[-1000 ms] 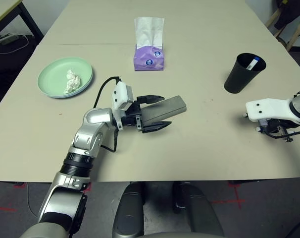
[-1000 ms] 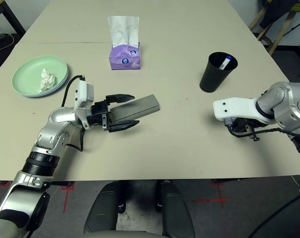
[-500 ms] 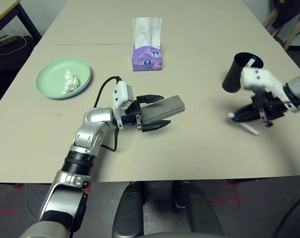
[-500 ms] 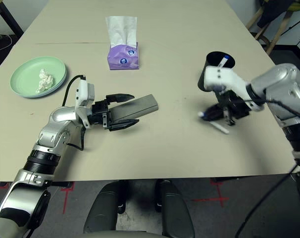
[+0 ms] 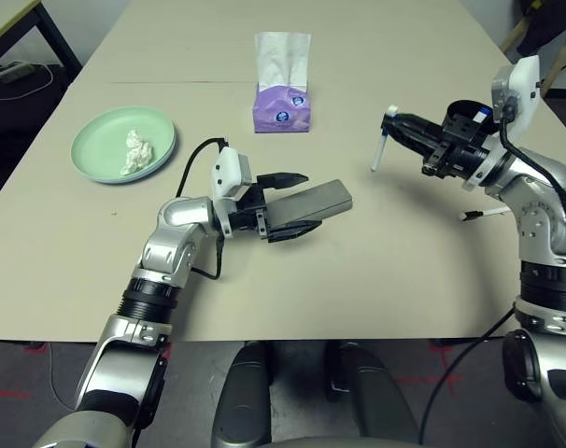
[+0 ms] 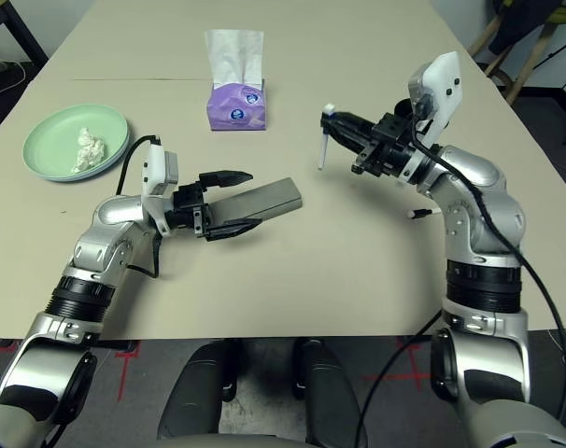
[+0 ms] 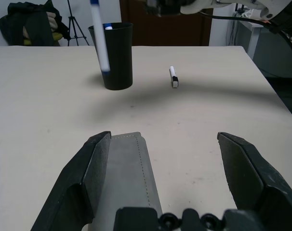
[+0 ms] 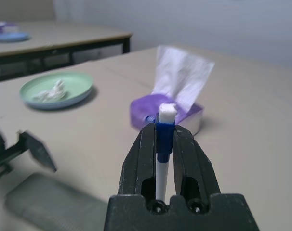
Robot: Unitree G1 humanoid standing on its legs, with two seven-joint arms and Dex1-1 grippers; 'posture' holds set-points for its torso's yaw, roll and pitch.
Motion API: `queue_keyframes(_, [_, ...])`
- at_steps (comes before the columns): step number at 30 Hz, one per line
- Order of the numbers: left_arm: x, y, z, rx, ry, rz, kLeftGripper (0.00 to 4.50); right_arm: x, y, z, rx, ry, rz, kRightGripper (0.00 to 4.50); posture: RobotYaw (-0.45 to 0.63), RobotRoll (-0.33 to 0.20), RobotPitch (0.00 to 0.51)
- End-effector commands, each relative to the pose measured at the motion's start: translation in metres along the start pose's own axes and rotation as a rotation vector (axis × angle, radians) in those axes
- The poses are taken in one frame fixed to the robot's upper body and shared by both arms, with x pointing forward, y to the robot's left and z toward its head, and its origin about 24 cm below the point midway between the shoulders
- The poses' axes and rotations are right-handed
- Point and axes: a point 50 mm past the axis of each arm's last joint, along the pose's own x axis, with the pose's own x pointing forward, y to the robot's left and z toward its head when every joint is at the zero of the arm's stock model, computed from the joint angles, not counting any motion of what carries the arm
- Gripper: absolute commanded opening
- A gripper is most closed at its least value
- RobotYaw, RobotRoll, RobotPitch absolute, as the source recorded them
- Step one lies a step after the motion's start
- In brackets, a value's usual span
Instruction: Organize and tidy the items on the table.
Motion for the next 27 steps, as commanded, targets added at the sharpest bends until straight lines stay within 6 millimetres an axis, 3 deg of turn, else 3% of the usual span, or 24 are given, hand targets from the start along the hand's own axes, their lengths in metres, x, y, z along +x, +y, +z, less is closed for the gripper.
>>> queue_keyframes(1, [-0.001, 0.001, -0.003, 0.006, 0.019, 0.006, 4.50, 0.004, -0.015, 0.022, -0.074, -0.141, -0.145, 0.32, 0.05, 0.000, 0.164])
queue_keyframes(6, [-0.002, 0.001, -0.004, 0.009, 0.028, 0.004, 4.50, 0.008, -0.034, 0.032, -0.055, -0.184, -0.317, 0.32, 0.05, 0.000, 0.163])
queue_keyframes(10, [-0.003, 0.000, -0.004, 0.008, 0.030, 0.003, 4.50, 0.003, -0.049, 0.016, -0.024, -0.052, -0.478, 0.32, 0.05, 0.000, 0.166])
queue_keyframes(27, [-0.007, -0.001, -0.006, 0.002, 0.047, 0.000, 4.50, -0.003, -0.056, 0.009, 0.002, 0.105, -0.636, 0.32, 0.05, 0.000, 0.168])
